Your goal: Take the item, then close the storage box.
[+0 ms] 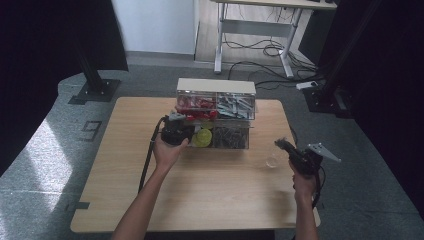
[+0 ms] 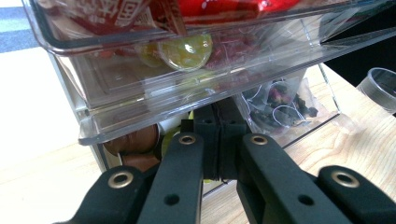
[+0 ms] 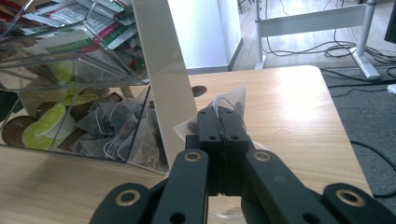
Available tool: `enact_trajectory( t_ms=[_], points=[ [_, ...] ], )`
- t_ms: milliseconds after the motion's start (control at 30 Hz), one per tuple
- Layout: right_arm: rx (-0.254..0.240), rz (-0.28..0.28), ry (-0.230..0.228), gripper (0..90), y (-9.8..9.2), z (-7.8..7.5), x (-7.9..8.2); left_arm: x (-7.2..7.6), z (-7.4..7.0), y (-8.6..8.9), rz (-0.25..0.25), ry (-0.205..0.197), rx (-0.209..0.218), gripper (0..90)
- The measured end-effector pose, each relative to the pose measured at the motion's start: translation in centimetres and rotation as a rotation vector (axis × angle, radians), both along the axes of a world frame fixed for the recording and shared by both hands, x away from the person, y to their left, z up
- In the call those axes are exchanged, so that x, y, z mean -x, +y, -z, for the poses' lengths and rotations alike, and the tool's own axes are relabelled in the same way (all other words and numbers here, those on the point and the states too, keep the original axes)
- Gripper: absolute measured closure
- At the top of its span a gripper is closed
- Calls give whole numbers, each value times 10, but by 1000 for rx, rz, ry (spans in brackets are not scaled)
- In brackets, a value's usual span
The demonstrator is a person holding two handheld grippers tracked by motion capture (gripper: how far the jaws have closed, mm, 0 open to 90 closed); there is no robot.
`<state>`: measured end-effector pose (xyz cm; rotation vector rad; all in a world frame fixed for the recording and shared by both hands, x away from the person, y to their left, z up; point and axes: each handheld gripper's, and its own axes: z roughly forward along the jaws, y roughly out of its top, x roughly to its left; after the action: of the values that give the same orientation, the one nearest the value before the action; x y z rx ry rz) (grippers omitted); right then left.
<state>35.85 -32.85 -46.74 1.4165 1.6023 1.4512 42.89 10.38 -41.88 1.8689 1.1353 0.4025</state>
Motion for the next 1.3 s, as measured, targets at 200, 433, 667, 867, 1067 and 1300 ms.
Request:
enact_trajectory(
  t_ms=[200, 433, 667, 867, 1067, 1300],
  points=[
    [6, 1, -4, 766, 2, 1, -1, 0, 0, 0, 2, 3, 1, 888],
    [9, 4, -16, 714, 3, 0, 1, 0, 0, 0, 4, 5, 0, 888],
    [20, 1, -22, 686, 6, -1, 1, 0, 1, 0, 3, 6, 1, 888],
    [33, -12, -20, 653, 10, -1, 1, 1, 2, -1, 9, 10, -1, 888],
    [45, -38, -20, 641, 15, -1, 1, 3, 7, -2, 17, 14, 4, 888],
    [53, -53, -18, 640, 19, -1, 1, 5, 14, -4, 24, 25, 3, 888]
  ],
)
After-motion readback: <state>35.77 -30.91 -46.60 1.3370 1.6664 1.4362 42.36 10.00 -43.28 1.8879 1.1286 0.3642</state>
